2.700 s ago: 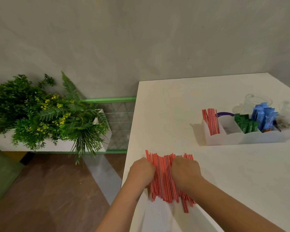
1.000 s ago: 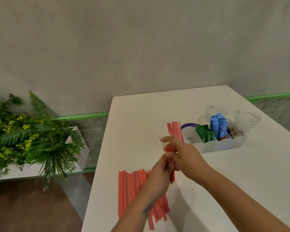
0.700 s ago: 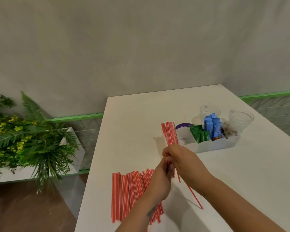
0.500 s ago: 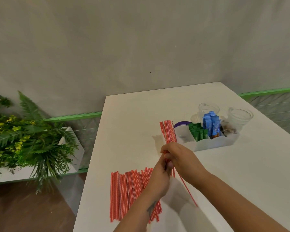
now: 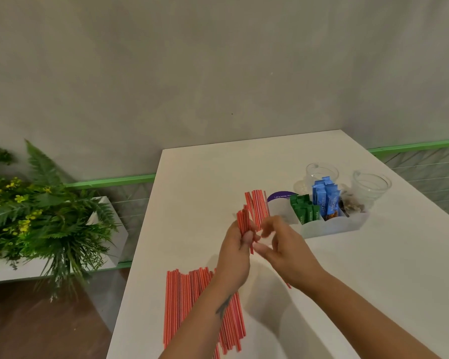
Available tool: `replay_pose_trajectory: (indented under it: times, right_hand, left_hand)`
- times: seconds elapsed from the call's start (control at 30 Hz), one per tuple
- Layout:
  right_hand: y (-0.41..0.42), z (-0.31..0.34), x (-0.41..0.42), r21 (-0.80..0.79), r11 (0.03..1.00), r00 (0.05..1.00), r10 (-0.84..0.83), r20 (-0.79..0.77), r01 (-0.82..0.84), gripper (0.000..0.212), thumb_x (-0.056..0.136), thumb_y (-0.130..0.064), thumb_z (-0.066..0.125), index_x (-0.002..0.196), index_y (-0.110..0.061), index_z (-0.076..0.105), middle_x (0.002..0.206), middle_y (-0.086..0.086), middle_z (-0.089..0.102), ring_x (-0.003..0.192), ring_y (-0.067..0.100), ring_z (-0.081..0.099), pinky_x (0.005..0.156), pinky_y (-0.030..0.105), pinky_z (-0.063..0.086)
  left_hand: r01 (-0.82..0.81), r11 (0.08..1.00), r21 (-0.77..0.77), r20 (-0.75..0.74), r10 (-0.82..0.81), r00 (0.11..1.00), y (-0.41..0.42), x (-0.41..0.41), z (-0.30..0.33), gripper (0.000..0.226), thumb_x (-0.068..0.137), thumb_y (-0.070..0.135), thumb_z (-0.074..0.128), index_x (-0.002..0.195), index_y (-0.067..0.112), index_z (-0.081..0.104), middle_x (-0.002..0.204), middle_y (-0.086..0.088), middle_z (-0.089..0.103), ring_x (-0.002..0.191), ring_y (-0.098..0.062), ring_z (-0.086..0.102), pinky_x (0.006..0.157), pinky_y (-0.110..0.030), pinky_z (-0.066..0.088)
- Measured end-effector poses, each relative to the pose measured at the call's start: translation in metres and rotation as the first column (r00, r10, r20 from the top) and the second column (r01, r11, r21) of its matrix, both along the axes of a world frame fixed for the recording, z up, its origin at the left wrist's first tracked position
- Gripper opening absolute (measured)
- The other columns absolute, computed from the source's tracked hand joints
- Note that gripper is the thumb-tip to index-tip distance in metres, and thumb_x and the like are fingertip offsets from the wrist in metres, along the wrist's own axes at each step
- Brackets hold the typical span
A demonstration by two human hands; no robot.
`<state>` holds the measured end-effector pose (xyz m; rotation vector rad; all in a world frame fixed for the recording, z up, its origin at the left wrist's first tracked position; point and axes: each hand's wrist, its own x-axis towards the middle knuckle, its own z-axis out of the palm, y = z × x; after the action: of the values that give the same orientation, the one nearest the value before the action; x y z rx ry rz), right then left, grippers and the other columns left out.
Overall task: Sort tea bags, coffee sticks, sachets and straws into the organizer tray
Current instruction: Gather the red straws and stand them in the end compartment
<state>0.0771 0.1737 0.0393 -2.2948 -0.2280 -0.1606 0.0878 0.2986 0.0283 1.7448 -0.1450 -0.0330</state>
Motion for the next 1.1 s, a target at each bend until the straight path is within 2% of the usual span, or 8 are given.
replay_pose_trajectory:
  times: [0.23,0.4,0.47,0.57,0.73,0.9,1.0,1.1]
  right_hand:
    - [-0.001,-0.019,-0.004,-0.192,0.981,0.987,-0.057,-0.151,0.027,0.014,0.093,-0.023,0.054,0.081,-0.021,0.049,0.079,-0.006,0.057,0.070,0.007,0.051,0.066,0.020,0.042]
    - [-0.006,-0.006,-0.003,0.201,0.953,0.963,-0.190,-0.192,0.228,0.009,0.082,-0.021,0.070,0.074,-0.025,0.069,0.071,-0.009,0.067,0.070,0.004,0.062,0.069,0.017,0.046]
    - [-0.005,-0.004,-0.001,0.219,0.956,0.967,-0.149,-0.206,0.194,0.012,0.084,-0.017,0.068,0.082,-0.028,0.072,0.075,-0.014,0.069,0.074,0.000,0.064,0.074,0.014,0.048]
    - [0.000,-0.005,-0.001,0.161,0.978,0.977,-0.103,-0.188,0.134,0.023,0.090,-0.009,0.058,0.098,-0.025,0.073,0.081,-0.018,0.067,0.080,-0.002,0.063,0.077,0.010,0.048]
    - [0.000,-0.011,-0.002,0.091,0.987,0.977,-0.111,-0.184,0.130,0.017,0.092,-0.018,0.057,0.098,-0.022,0.073,0.083,-0.013,0.066,0.075,-0.004,0.059,0.072,0.003,0.039]
    - [-0.004,-0.014,0.001,0.005,0.987,0.969,-0.158,-0.190,0.162,0.012,0.089,-0.028,0.062,0.085,-0.023,0.072,0.074,-0.012,0.064,0.066,-0.003,0.056,0.064,0.007,0.038]
    - [-0.007,-0.010,0.003,-0.119,0.968,0.954,-0.241,-0.179,0.222,0.021,0.080,-0.039,0.070,0.069,-0.028,0.056,0.074,-0.010,0.066,0.065,0.001,0.057,0.059,0.016,0.039]
    - [-0.015,-0.001,0.003,-0.125,0.974,0.969,-0.207,-0.139,0.190,0.037,0.070,-0.036,0.078,0.093,-0.030,0.050,0.089,-0.014,0.055,0.070,-0.001,0.050,0.060,0.018,0.038]
  left_hand:
    - [-0.034,0.998,-0.062,-0.013,0.033,0.999,-0.001,0.008,-0.001,0.022,0.102,0.015,0.033,0.101,0.025,0.053,0.098,0.009,0.064,0.093,-0.005,0.063,0.075,-0.017,0.051]
    - [-0.015,1.000,-0.023,-0.047,0.014,0.999,0.001,0.007,-0.006,0.022,0.102,0.019,0.034,0.098,0.028,0.053,0.105,0.009,0.064,0.093,0.002,0.063,0.075,-0.012,0.048]
    - [0.037,0.999,0.013,-0.065,-0.036,0.997,-0.003,0.003,-0.010,0.021,0.102,0.022,0.035,0.107,0.027,0.055,0.105,0.014,0.064,0.096,0.002,0.062,0.074,-0.011,0.048]
    - [0.049,0.999,0.021,-0.082,-0.047,0.996,-0.009,-0.001,-0.012,0.024,0.102,0.023,0.035,0.118,0.034,0.049,0.104,0.021,0.061,0.091,0.009,0.059,0.070,-0.006,0.046]
    - [0.095,0.994,0.045,-0.102,-0.090,0.991,-0.011,-0.004,-0.018,0.036,0.102,0.022,0.035,0.136,0.027,0.043,0.126,0.015,0.055,0.117,0.002,0.049,0.095,-0.011,0.038]
    - [0.119,0.988,0.102,-0.078,-0.111,0.991,-0.014,-0.004,-0.019,0.033,0.102,0.021,0.036,0.133,0.029,0.046,0.119,0.018,0.056,0.111,0.001,0.053,0.090,-0.010,0.043]
    - [0.108,0.986,0.125,-0.076,-0.099,0.992,-0.015,-0.003,-0.021,0.026,0.101,0.020,0.037,0.121,0.026,0.053,0.109,0.020,0.060,0.105,0.004,0.055,0.091,-0.015,0.043]
    - [0.086,0.991,0.105,-0.084,-0.077,0.993,-0.014,-0.005,-0.025,0.023,0.101,0.019,0.038,0.114,0.025,0.055,0.100,0.020,0.063,0.095,0.008,0.059,0.080,-0.014,0.045]
